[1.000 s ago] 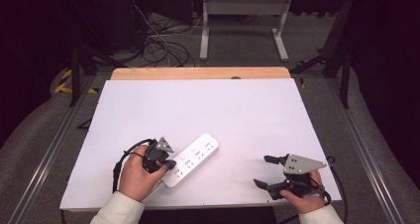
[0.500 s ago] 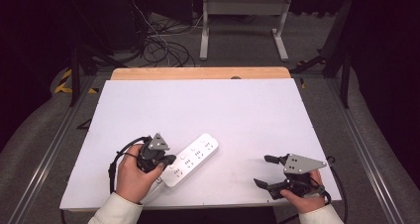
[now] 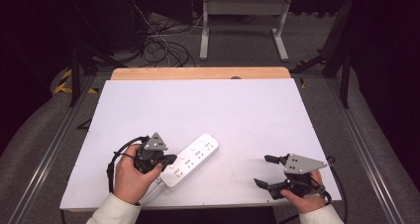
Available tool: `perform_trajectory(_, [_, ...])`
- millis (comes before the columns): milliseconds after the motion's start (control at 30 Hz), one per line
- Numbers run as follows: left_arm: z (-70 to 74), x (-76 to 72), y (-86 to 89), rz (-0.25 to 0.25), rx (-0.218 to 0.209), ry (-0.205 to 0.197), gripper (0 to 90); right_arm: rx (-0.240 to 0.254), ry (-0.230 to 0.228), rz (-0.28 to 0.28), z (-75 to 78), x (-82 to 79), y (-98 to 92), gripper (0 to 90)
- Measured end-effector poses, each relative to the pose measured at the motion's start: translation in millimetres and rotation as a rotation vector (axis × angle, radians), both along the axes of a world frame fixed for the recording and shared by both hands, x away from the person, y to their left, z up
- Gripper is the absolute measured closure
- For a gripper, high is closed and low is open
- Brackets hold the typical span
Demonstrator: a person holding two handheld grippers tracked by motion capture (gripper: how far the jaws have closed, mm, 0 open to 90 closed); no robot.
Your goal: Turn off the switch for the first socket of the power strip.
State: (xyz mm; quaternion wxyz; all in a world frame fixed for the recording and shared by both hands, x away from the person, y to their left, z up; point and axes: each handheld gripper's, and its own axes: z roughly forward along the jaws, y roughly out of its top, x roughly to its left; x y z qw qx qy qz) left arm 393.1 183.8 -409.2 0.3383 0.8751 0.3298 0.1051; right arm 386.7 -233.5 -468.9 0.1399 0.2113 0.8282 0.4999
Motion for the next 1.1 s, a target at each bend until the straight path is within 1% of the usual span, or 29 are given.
perform_trajectory(33, [1.5, -0.8, 0.5, -0.002, -0.004, -0.012, 70.6, 0.001, -0.001, 0.002, 0.0, 0.0, 0.2, 16.6])
perform_trajectory(67, [3.0, -2.0, 1.1, -0.007, -0.015, -0.016, 68.7, 0.0, -0.001, 0.002, 0.0, 0.0, 0.2, 16.6])
perform_trajectory(100, [4.5, -2.3, 2.0, -0.015, -0.022, -0.029, 67.5, -0.001, -0.001, 0.001, 0.1, 0.0, 0.2, 16.6])
perform_trajectory(133, [5.4, -3.3, 2.4, -0.018, -0.041, -0.026, 65.6, 0.0, -0.001, 0.002, 0.0, 0.1, 0.4, 16.5])
perform_trajectory(233, [7.5, -5.0, 4.3, -0.023, -0.066, -0.049, 58.7, -0.001, -0.001, 0.001, 0.1, 0.0, 0.6, 16.5])
perform_trajectory(400, [9.2, -6.2, 5.7, -0.036, -0.099, -0.096, 43.4, 0.001, 0.0, 0.0, 0.0, 0.0, 0.2, 16.5])
perform_trajectory(433, [9.7, -6.7, 5.7, -0.036, -0.1, -0.098, 41.8, 0.001, 0.0, 0.0, 0.0, 0.1, 0.2, 16.5])
perform_trajectory(567, [10.4, -8.6, 5.8, -0.047, -0.11, -0.112, 40.7, 0.002, 0.001, 0.002, 0.1, 0.3, 0.4, 16.5])
perform_trajectory(667, [10.7, -9.5, 6.4, -0.044, -0.112, -0.14, 34.8, 0.004, 0.0, 0.002, 0.2, 0.1, 0.4, 16.5])
perform_trajectory(767, [11.5, -10.3, 10.2, -0.036, -0.142, -0.178, 25.4, 0.005, -0.001, -0.001, 0.5, -0.3, -0.1, 16.3])
perform_trajectory(867, [12.2, -12.6, 15.8, -0.031, -0.172, -0.214, 19.6, 0.005, 0.0, -0.001, 0.6, -0.1, -0.4, 16.0])
perform_trajectory(1000, [10.6, -15.9, 24.8, -0.03, -0.211, -0.245, 17.1, 0.006, 0.0, -0.003, 0.6, -0.1, -0.5, 15.9])
perform_trajectory(1100, [7.7, -18.6, 33.7, -0.023, -0.24, -0.262, 16.6, 0.007, 0.0, -0.002, 0.7, -0.2, -0.4, 15.8])
